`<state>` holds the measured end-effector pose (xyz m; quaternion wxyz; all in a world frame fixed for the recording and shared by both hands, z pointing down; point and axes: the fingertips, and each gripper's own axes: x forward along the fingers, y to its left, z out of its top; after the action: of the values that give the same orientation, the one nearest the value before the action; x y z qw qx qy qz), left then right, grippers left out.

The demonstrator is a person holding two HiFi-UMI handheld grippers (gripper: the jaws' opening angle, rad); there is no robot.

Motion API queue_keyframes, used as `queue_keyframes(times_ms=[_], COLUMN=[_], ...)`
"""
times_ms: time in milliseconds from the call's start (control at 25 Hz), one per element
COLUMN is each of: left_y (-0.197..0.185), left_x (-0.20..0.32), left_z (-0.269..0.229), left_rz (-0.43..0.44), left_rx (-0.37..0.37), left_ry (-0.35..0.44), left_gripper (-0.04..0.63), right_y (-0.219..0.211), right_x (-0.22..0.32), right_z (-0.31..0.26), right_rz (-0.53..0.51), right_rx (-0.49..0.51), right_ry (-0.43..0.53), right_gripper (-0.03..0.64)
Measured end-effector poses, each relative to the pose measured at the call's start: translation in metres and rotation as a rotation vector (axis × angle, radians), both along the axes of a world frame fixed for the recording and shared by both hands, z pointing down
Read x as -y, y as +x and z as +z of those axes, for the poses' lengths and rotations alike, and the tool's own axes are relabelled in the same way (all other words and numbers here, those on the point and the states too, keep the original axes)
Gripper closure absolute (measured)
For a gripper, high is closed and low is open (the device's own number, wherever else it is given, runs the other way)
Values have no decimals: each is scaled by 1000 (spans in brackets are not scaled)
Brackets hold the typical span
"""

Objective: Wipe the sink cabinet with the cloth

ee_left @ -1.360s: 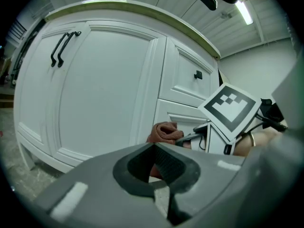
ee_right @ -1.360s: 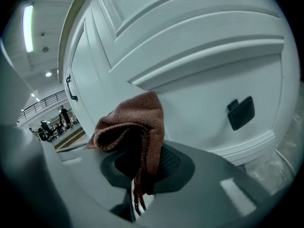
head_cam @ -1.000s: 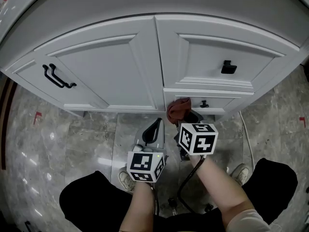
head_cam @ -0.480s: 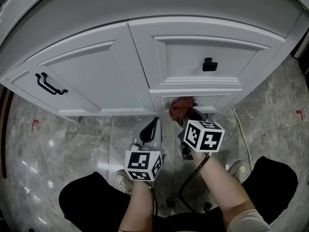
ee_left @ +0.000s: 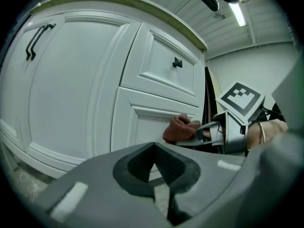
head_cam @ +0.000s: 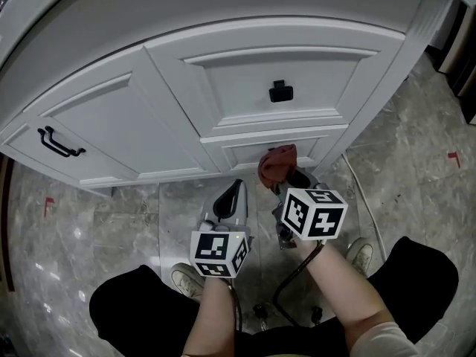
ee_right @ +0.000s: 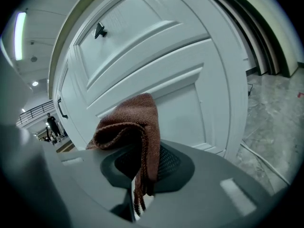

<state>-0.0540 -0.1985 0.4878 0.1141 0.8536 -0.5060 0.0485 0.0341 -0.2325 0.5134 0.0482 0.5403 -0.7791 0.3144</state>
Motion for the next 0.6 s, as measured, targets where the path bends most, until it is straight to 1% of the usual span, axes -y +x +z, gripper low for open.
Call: queue_keyframes(times_ms=[200, 360, 600], left_y=[11, 9, 16], left_x=[-2, 0, 4], left_z=[2, 0, 7], left_rz=[23, 14, 22], left_rx=[23, 23, 34], left_ry=[-4, -1, -15], left_gripper=[595, 595, 595], right_y=[18, 34, 38], right_x=[6, 15, 22], right_z=[2, 2, 1], right_rz=[42, 88, 94], right_rx=[-3, -20, 3], right_ry=[-15, -5, 4], right_gripper=[539, 540, 540])
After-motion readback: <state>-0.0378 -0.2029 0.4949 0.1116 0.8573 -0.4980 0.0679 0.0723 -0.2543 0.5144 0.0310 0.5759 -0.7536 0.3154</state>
